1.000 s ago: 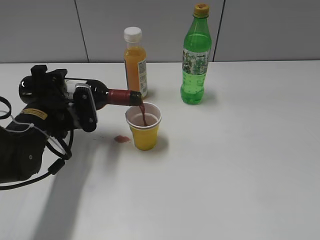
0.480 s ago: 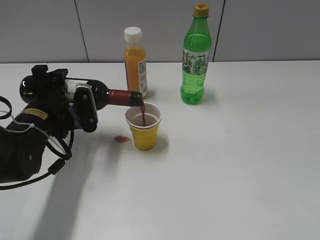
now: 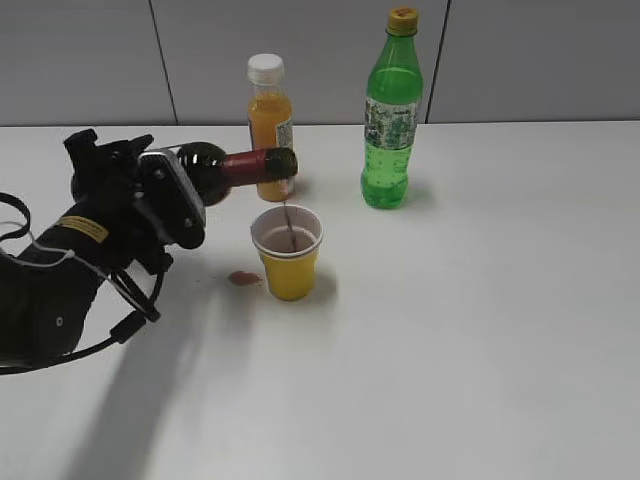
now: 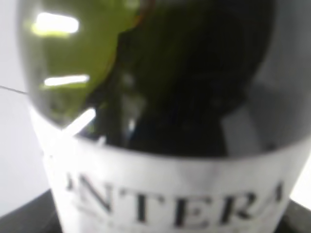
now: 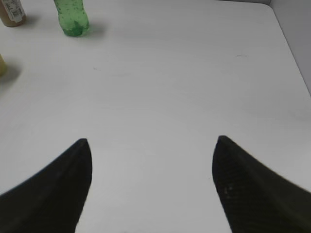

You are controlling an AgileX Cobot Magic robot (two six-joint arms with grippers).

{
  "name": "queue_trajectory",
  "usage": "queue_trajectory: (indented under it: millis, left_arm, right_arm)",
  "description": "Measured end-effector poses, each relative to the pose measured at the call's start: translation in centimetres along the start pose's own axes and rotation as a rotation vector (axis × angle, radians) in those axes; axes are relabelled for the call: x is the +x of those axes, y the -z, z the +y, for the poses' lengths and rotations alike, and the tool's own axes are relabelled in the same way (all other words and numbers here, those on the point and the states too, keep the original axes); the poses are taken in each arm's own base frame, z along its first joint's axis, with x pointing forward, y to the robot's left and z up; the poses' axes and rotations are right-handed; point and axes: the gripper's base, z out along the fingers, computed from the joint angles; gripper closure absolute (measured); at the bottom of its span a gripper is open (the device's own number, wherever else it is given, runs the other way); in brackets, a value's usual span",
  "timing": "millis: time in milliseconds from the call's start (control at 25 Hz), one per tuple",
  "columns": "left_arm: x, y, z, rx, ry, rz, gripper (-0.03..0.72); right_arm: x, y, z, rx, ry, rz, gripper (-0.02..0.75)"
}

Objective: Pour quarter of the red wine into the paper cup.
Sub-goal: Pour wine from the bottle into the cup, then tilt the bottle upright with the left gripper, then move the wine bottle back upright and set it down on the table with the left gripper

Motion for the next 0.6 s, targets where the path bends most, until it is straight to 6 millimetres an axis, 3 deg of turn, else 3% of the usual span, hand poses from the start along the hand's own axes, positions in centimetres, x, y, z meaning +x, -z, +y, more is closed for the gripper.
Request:
queue_trajectory:
  millis: [400,600]
  left_arm:
    - [-0.2,0.0,0.0,0.008,0.558,-0.019,0.156]
    - [1.0,-0.4,0.4,-0.015,0.896,0.011,0.156]
  right_arm:
    - [0.0,0.0,0.0,0.000,0.000,0.000,0.152]
    - [0.0,0.0,0.0,0.000,0.000,0.000,0.152]
